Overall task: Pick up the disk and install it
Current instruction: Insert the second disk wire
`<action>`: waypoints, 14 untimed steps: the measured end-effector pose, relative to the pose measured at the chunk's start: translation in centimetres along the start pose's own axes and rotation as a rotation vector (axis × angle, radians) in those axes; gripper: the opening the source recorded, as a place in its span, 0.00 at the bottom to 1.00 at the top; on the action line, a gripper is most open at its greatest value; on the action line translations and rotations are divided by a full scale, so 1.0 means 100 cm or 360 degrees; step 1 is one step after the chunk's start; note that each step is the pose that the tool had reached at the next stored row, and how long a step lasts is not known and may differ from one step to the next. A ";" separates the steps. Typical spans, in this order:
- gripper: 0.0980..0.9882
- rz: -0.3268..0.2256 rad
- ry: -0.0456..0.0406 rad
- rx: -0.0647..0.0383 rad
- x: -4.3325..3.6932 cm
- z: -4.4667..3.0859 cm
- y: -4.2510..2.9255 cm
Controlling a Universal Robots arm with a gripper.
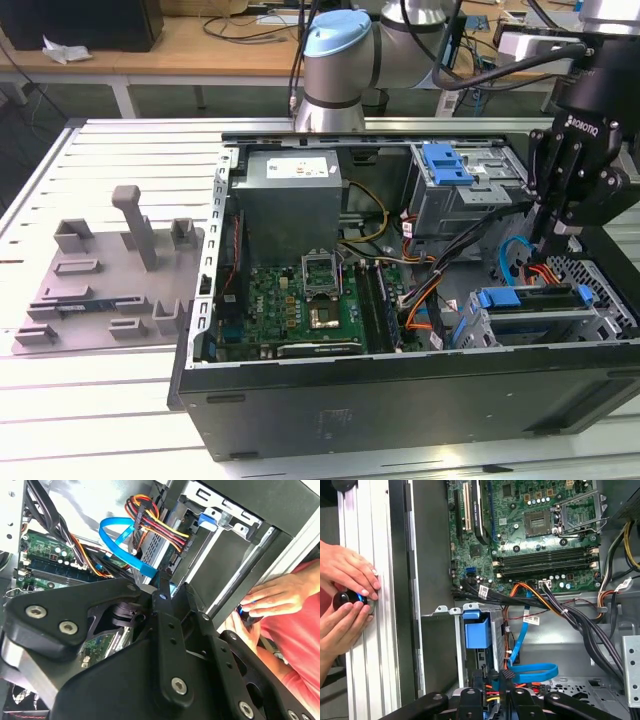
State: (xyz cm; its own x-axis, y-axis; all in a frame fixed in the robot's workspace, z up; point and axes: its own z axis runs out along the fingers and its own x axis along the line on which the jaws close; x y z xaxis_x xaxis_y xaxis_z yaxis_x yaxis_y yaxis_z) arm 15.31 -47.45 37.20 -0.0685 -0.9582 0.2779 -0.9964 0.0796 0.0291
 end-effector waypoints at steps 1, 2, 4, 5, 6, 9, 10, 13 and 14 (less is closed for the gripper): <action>0.20 -0.0003 -0.0006 0.0000 0.0011 0.0003 -0.0001; 0.20 -0.0005 -0.0012 0.0000 0.0021 0.0007 -0.0002; 0.20 -0.0009 -0.0028 0.0000 0.0040 0.0015 -0.0003; 0.20 -0.0012 -0.0038 0.0000 0.0046 0.0020 -0.0004; 0.20 -0.0013 -0.0045 0.0000 0.0047 0.0022 -0.0004; 0.20 -0.0024 -0.0079 0.0000 0.0059 0.0031 -0.0005; 0.20 -0.0027 -0.0085 0.0001 0.0062 0.0033 -0.0005; 0.20 -0.0039 -0.0111 0.0002 0.0076 0.0042 -0.0007; 0.20 -0.0045 -0.0123 0.0002 0.0083 0.0048 -0.0008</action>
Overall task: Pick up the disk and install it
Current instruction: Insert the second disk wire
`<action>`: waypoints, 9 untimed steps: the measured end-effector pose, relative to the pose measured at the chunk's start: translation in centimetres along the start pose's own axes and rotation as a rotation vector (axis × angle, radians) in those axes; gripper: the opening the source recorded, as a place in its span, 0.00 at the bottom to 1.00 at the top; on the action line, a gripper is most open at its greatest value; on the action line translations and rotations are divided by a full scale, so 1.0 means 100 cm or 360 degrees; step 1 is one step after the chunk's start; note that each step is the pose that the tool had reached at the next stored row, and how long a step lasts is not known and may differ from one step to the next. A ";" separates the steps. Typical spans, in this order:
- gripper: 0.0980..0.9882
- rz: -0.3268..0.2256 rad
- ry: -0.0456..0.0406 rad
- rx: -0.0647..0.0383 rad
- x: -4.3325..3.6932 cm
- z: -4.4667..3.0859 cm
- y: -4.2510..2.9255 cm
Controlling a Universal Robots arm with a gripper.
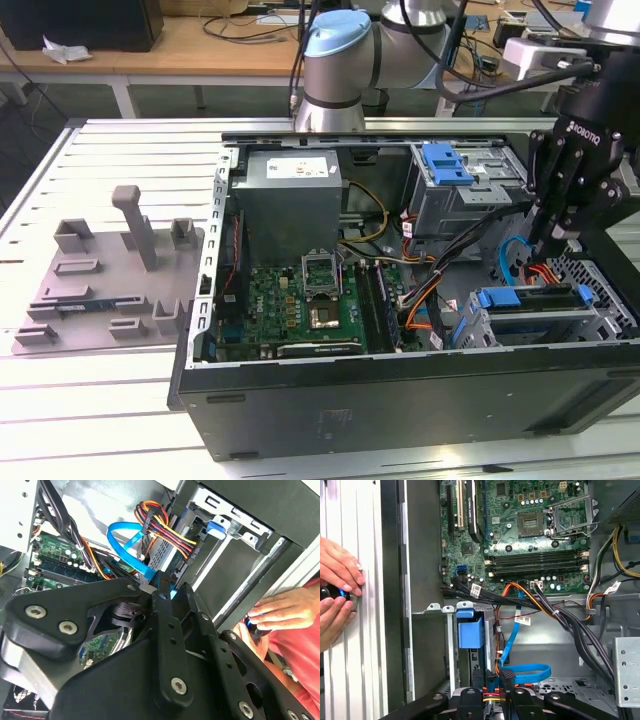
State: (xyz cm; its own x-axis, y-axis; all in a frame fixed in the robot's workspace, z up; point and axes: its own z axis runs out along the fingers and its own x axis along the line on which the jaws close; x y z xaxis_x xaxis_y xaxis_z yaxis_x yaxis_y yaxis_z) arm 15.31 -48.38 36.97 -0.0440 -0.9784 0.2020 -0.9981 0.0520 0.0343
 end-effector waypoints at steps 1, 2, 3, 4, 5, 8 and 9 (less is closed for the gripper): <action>0.20 -0.0005 -0.0010 0.0000 0.0007 0.0005 0.0000; 0.20 -0.0010 -0.0023 0.0001 0.0015 0.0011 -0.0001; 0.20 -0.0016 -0.0042 0.0001 0.0028 0.0021 -0.0002; 0.20 -0.0020 -0.0067 0.0001 0.0048 0.0033 -0.0003; 0.20 -0.0021 -0.0081 0.0000 0.0060 0.0040 -0.0004; 0.20 -0.0023 -0.0114 -0.0001 0.0075 0.0051 -0.0006; 0.20 -0.0023 -0.0115 -0.0001 0.0074 0.0052 -0.0005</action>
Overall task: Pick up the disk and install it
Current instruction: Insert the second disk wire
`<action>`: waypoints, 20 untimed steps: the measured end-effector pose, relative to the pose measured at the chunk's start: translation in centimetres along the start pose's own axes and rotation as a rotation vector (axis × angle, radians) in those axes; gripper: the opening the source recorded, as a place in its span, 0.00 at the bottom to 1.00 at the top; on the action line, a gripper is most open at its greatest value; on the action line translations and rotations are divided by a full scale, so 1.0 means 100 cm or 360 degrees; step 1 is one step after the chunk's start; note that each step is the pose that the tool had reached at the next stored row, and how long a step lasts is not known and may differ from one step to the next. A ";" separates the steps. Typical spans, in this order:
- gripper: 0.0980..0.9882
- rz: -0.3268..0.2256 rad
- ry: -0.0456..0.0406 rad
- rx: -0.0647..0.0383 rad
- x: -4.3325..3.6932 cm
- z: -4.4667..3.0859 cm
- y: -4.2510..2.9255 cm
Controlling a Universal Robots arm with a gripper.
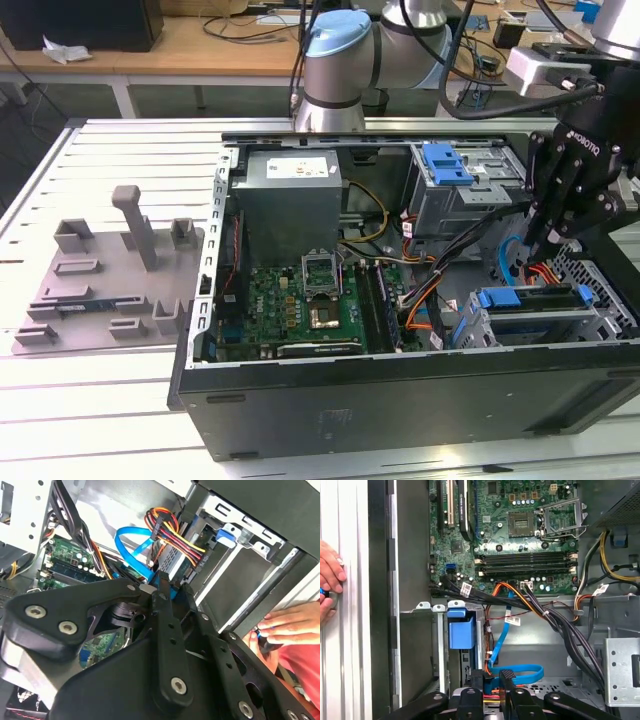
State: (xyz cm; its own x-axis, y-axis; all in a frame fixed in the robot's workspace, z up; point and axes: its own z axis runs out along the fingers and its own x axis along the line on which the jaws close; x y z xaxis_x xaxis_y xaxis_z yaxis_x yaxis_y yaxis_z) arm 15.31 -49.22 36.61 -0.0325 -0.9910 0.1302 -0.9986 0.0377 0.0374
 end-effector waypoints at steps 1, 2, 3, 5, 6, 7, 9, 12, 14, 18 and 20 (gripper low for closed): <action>0.20 0.0000 0.0000 0.0000 0.0000 0.0000 0.0000; 0.11 0.0000 0.0000 0.0000 0.0000 0.0001 0.0000; 0.11 0.0000 0.0000 -0.0001 0.0001 0.0002 0.0000; 0.07 0.0000 0.0000 -0.0003 0.0001 0.0002 0.0000; 0.07 0.0000 0.0000 -0.0003 0.0000 0.0003 0.0000; 0.07 -0.0001 0.0000 -0.0004 0.0000 0.0004 0.0000; 0.07 -0.0001 0.0000 -0.0006 0.0000 0.0005 0.0000; 0.07 -0.0001 0.0000 -0.0007 0.0000 0.0006 0.0000; 0.07 -0.0001 0.0000 -0.0007 0.0000 0.0006 0.0000; 0.07 -0.0001 0.0000 -0.0007 0.0000 0.0006 0.0000; 0.07 -0.0001 0.0000 -0.0007 0.0000 0.0006 0.0000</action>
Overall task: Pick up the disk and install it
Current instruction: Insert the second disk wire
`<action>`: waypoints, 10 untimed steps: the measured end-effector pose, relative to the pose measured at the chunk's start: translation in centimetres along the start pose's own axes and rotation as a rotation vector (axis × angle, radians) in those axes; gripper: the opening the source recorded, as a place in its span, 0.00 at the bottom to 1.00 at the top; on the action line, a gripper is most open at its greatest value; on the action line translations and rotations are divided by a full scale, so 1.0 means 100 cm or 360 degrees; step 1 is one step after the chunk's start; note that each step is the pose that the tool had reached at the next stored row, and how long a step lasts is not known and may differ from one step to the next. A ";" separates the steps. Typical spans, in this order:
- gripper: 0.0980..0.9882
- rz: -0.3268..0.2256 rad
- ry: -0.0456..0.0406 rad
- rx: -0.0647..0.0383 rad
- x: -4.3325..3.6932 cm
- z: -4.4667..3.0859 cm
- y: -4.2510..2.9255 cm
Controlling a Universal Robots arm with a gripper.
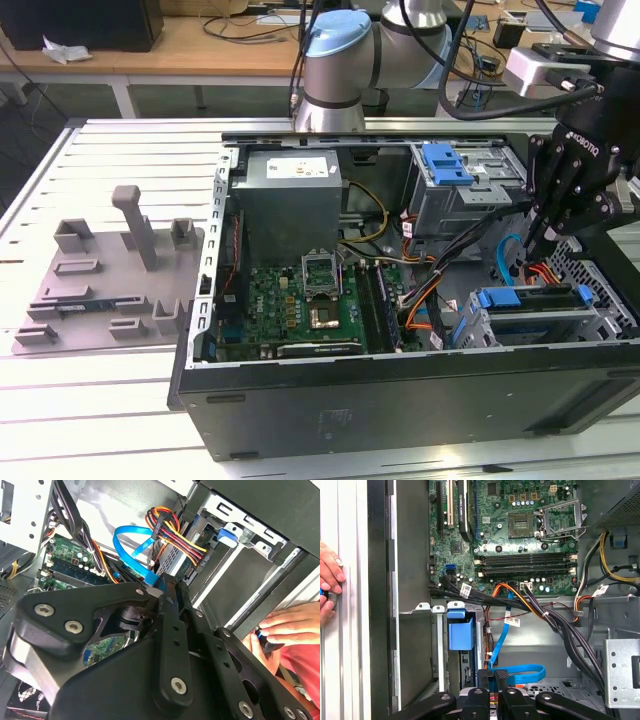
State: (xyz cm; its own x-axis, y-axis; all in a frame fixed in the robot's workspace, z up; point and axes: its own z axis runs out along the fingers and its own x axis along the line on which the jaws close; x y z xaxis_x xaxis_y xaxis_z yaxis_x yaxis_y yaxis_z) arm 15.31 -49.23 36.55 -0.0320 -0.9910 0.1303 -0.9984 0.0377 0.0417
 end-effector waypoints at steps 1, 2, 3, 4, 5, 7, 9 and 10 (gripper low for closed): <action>0.07 0.0000 -0.0001 0.0000 0.0001 0.0001 0.0000; 0.07 0.0000 -0.0001 0.0000 0.0005 0.0002 0.0000; 0.07 0.0000 -0.0001 0.0000 0.0016 0.0001 -0.0001; 0.07 0.0000 -0.0002 0.0000 0.0027 0.0002 -0.0002; 0.07 0.0000 -0.0003 0.0000 0.0063 0.0003 -0.0003; 0.07 0.0000 -0.0006 0.0001 0.0108 -0.0001 -0.0006; 0.07 0.0000 -0.0010 0.0001 0.0159 -0.0001 -0.0008; 0.07 0.0000 -0.0012 0.0001 0.0177 0.0000 -0.0010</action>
State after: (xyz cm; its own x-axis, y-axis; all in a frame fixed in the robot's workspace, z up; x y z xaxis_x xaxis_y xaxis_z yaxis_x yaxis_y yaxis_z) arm 15.35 -50.98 36.77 -0.0320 -0.9919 0.1231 -0.9985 0.0373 0.0411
